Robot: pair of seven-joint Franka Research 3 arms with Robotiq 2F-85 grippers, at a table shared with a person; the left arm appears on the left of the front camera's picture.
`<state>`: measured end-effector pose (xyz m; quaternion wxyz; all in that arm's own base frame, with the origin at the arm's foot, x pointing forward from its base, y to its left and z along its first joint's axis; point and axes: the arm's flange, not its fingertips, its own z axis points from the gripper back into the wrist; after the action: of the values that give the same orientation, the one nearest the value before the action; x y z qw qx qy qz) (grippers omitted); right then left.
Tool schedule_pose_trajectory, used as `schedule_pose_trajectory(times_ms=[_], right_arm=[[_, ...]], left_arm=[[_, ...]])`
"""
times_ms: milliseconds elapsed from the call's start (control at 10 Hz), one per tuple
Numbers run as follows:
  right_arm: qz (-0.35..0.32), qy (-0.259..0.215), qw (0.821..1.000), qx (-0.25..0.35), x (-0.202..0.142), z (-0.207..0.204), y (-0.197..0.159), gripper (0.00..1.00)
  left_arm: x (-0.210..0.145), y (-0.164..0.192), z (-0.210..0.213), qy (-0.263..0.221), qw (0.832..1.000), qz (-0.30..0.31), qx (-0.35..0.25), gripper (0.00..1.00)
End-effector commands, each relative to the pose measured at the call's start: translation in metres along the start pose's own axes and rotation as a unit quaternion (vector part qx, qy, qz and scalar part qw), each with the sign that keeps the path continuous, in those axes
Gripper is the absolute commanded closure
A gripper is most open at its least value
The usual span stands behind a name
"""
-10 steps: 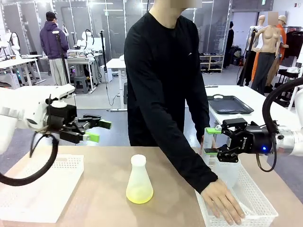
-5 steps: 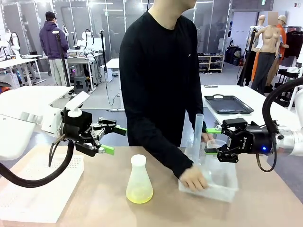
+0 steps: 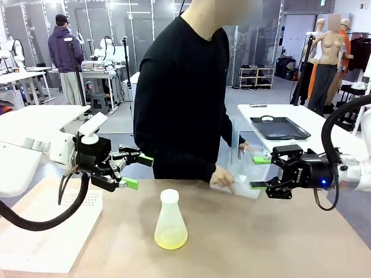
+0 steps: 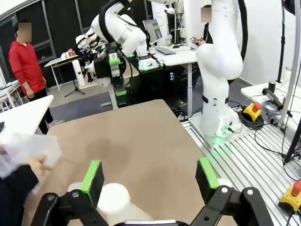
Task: Prepare the solutions needed for the experiment.
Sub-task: When the human places the Big flask in the center of the table, pick up the Big flask and place it in the left Organizing basket.
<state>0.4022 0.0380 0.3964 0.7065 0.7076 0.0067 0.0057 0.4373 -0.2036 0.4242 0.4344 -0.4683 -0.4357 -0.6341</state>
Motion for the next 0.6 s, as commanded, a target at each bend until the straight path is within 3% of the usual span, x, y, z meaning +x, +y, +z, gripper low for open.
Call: schedule_pose_trajectory(times_ms=[0,500], right_arm=[[0.005,0.001,1.0,0.001,-0.001,0.0,-0.001,0.27],[0.005,0.001,1.0,0.001,-0.001,0.0,-0.001,0.27]], left_arm=[[-0.024,0.024,0.009,0.01,1.0,0.018,0.015,0.0],[-0.078,0.032,0.0,0.025,0.999,0.046,0.013,0.0]])
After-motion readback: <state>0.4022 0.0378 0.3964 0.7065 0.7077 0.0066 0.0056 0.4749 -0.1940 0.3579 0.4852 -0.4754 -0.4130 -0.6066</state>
